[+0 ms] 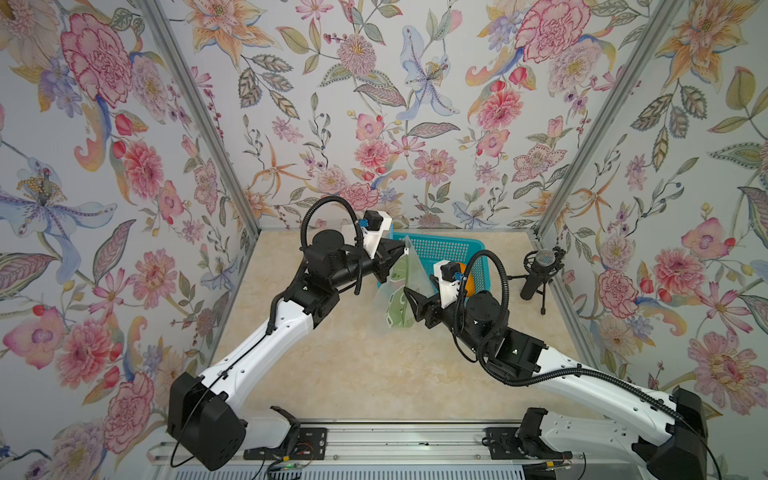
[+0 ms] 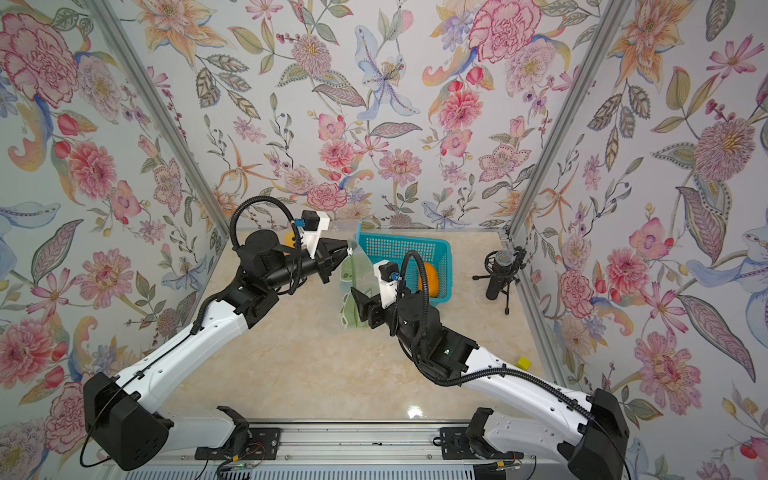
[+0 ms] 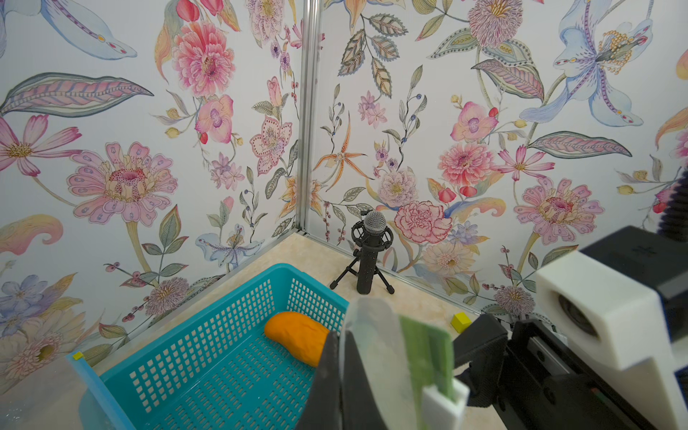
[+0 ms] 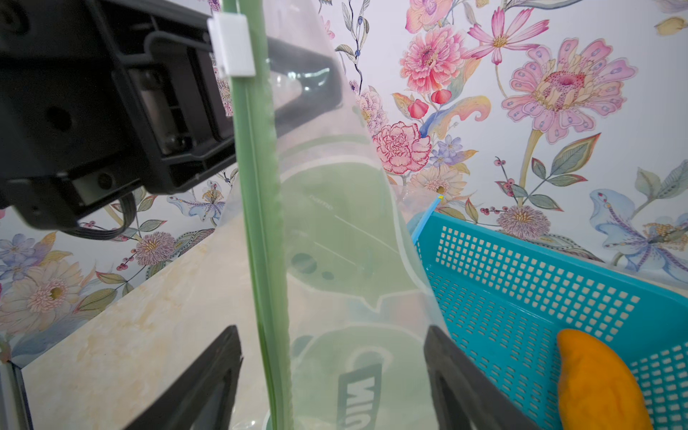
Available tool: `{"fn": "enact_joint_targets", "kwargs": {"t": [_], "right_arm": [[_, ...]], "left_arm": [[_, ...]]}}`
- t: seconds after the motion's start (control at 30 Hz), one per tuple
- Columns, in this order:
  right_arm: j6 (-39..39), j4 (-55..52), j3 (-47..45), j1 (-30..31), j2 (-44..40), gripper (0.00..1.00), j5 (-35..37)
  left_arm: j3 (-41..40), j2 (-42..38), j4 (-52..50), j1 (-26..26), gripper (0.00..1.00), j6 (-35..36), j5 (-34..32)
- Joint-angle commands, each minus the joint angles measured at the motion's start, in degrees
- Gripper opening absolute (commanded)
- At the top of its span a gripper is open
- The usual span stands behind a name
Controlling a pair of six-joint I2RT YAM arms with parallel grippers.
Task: Place the mango in a zip-top bag and seal the zipper
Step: Open the zipper of the food storage bag.
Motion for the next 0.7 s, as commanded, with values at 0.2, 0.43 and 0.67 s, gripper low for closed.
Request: {"fn": "enact_joint_targets", "kwargs": {"t": [0.2,0.43,0.67], "right_arm": [[-0.8,0.5,1.0,-0.2,-0.6,0.75,2.1],[-0.7,0.9,0.2,-1.2,-1.7,0.74,2.1],[-0.5,1.0,0.7,-1.5,-0.6,0.75,1.4]], "left_arm": [[-0.4,0.1,1.4,-0.3,0.0,-0.2,-0.7],[-0.2,0.2,1.3,-0.3,0.0,-0.1,-0.5],[-0.2,0.2,1.2,-0.4,0.0,-0.2,-0.9]]}}
